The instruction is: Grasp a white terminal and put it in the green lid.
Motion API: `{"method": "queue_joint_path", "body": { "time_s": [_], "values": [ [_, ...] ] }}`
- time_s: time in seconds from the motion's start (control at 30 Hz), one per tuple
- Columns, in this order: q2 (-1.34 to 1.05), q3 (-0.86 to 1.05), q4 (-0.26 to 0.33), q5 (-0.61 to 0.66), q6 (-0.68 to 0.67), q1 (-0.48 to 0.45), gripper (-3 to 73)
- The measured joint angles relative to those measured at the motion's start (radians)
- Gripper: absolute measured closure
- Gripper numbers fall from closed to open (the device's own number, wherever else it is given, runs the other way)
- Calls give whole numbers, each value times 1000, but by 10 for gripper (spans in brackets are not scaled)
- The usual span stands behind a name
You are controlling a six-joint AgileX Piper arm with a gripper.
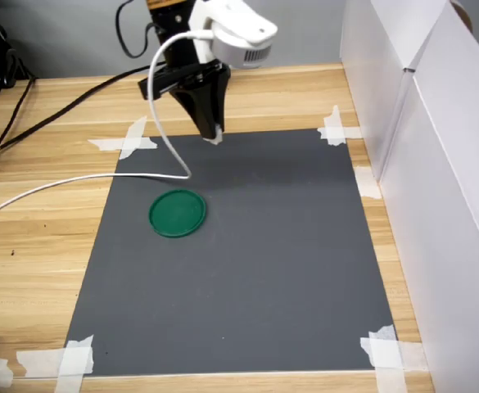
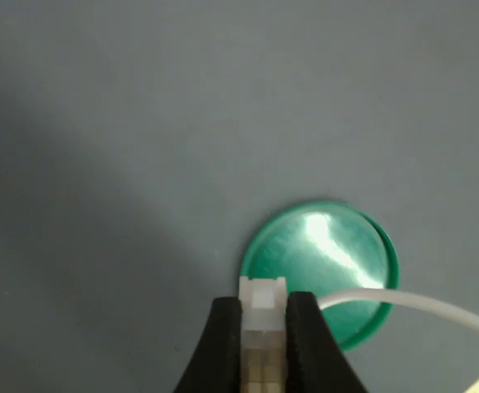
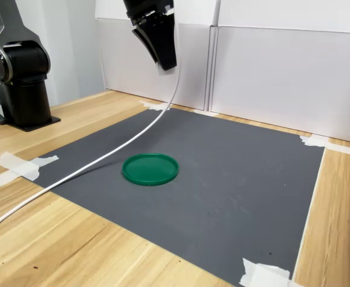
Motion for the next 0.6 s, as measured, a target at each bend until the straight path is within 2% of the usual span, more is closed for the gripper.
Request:
{"method": "queue_joint_path", "body": {
  "time_s": [0.17, 0.6],
  "values": [
    [47, 11, -2, -17, -15, -54, 605],
    [171, 61, -44, -183, -90, -191, 605]
  ]
}}
